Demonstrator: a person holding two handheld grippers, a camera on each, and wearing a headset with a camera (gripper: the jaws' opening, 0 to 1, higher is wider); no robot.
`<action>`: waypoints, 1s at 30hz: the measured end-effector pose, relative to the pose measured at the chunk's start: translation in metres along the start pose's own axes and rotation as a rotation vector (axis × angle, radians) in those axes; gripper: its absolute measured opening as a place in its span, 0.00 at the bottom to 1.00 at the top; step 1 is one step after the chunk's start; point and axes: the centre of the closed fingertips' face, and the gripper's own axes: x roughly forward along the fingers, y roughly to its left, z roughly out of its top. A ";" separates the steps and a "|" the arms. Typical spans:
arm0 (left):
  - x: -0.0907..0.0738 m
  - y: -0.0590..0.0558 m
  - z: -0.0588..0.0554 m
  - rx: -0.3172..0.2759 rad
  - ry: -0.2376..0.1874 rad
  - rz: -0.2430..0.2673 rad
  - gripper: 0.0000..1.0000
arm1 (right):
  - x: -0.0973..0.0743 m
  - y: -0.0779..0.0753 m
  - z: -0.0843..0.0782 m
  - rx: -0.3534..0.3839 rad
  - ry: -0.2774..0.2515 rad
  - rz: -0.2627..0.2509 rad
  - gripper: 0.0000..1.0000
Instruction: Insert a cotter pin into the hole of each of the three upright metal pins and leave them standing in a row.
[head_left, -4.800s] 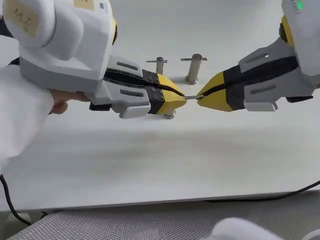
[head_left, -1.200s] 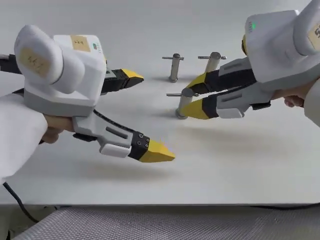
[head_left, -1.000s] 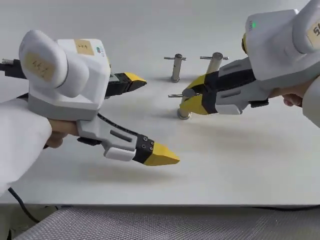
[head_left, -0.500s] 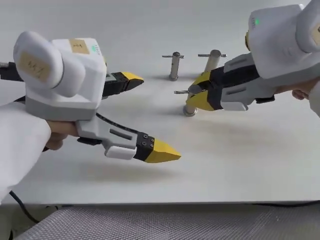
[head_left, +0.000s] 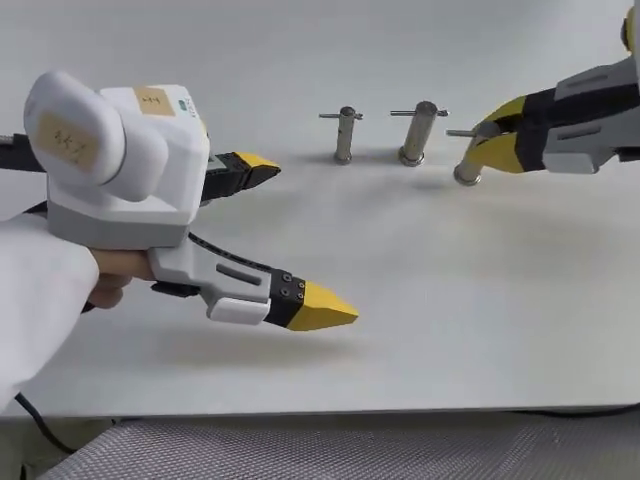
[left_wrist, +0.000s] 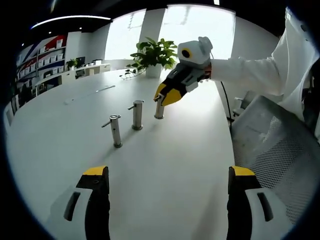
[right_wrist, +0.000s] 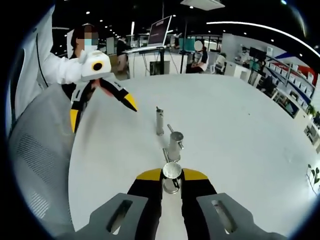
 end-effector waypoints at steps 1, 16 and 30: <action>0.000 0.000 -0.001 0.000 0.004 -0.001 0.99 | -0.001 -0.001 -0.001 0.006 -0.001 -0.007 0.08; 0.000 -0.006 -0.004 -0.011 0.019 -0.003 0.98 | 0.003 -0.015 -0.017 0.057 -0.010 -0.013 0.08; -0.005 -0.007 -0.001 -0.018 0.010 -0.001 0.97 | 0.006 -0.022 -0.019 0.062 -0.024 -0.027 0.10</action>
